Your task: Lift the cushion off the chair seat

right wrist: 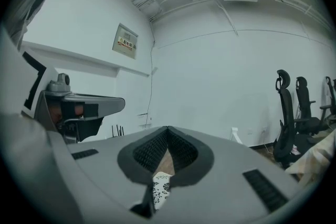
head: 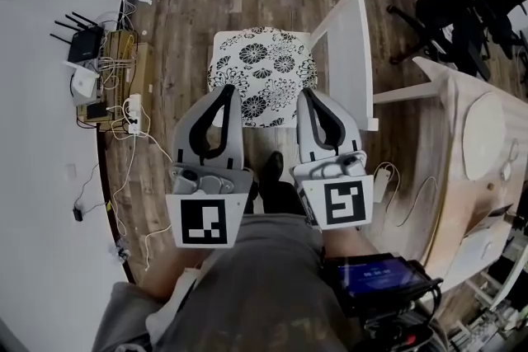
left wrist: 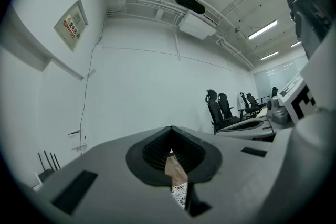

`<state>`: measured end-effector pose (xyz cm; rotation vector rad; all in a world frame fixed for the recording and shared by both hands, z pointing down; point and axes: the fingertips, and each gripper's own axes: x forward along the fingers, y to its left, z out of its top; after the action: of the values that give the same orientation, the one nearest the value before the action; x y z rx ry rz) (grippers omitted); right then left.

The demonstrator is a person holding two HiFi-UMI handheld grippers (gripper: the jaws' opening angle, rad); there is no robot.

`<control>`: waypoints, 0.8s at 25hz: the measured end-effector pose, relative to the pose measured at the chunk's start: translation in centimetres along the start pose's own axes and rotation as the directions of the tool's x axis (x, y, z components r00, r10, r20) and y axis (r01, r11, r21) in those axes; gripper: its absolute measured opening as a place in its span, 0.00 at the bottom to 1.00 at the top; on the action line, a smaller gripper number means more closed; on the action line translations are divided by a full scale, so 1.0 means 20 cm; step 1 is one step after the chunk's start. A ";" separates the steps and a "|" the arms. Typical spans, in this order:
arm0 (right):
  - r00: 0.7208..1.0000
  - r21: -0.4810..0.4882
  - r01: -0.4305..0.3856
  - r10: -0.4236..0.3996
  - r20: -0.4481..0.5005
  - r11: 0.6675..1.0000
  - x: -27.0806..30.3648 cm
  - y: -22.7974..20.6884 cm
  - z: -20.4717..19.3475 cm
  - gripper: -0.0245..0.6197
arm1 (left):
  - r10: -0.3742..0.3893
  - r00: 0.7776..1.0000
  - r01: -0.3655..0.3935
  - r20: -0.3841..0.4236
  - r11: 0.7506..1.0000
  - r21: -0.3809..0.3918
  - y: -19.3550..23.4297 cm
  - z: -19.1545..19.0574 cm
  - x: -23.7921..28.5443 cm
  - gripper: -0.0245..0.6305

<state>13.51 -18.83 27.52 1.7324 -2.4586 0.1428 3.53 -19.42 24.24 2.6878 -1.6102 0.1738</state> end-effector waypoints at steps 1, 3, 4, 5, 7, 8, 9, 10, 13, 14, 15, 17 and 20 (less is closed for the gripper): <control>1.000 0.001 -0.001 0.001 -0.005 1.000 0.00 0.00 -0.02 0.05 | 0.000 1.000 0.000 -0.006 1.000 0.000 0.00 -0.02 0.00 0.05; 1.000 0.002 -0.003 0.003 -0.016 1.000 0.00 0.01 -0.06 0.05 | -0.001 1.000 0.001 -0.012 1.000 0.003 0.01 -0.06 0.00 0.05; 1.000 0.001 -0.003 0.003 -0.021 1.000 0.01 0.01 -0.09 0.05 | -0.001 1.000 0.001 -0.014 1.000 0.002 0.01 -0.08 0.00 0.05; 1.000 0.001 -0.002 0.002 -0.026 1.000 0.01 0.02 -0.11 0.05 | 0.000 1.000 0.000 -0.017 1.000 -0.002 0.02 -0.10 0.00 0.05; 0.999 0.002 -0.001 0.002 -0.037 1.000 0.01 0.02 -0.16 0.05 | 0.000 1.000 0.000 -0.026 1.000 -0.009 0.02 -0.15 -0.01 0.05; 0.999 0.004 -0.002 0.002 -0.041 1.000 0.01 0.03 -0.18 0.05 | -0.001 1.000 0.001 -0.030 1.000 -0.010 0.02 -0.18 -0.01 0.05; 0.999 0.007 -0.002 0.002 -0.045 1.000 0.01 0.03 -0.20 0.05 | -0.002 0.999 0.002 -0.034 1.000 -0.010 0.02 -0.20 -0.01 0.05; 0.999 0.011 -0.002 0.002 -0.048 1.000 0.02 0.03 -0.22 0.05 | -0.002 0.999 0.002 -0.036 1.000 -0.011 0.03 -0.22 -0.01 0.05; 0.998 0.016 -0.004 0.005 -0.069 1.000 0.03 0.04 -0.31 0.05 | -0.004 0.999 0.003 -0.050 1.000 -0.017 0.02 -0.31 0.00 0.05; 0.997 0.017 -0.005 0.006 -0.078 1.000 0.03 0.04 -0.35 0.05 | -0.007 0.998 0.006 -0.060 1.000 -0.015 0.02 -0.34 -0.01 0.05; 0.996 0.023 -0.004 0.006 -0.086 1.000 0.03 0.05 -0.39 0.05 | -0.011 0.998 0.010 -0.069 1.000 -0.011 0.01 -0.37 -0.01 0.05; 0.995 0.035 -0.001 0.004 -0.100 0.999 0.03 0.04 -0.46 0.05 | -0.017 0.997 0.017 -0.080 1.000 -0.001 0.02 -0.43 -0.01 0.05; 0.993 0.050 0.005 0.001 -0.121 0.999 0.05 0.04 -0.58 0.05 | -0.023 0.995 0.023 -0.093 1.000 0.003 0.01 -0.53 0.01 0.05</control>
<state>13.07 -17.82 39.16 1.6922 -2.3863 0.3028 2.42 -19.05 34.81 2.6565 -1.5539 0.2976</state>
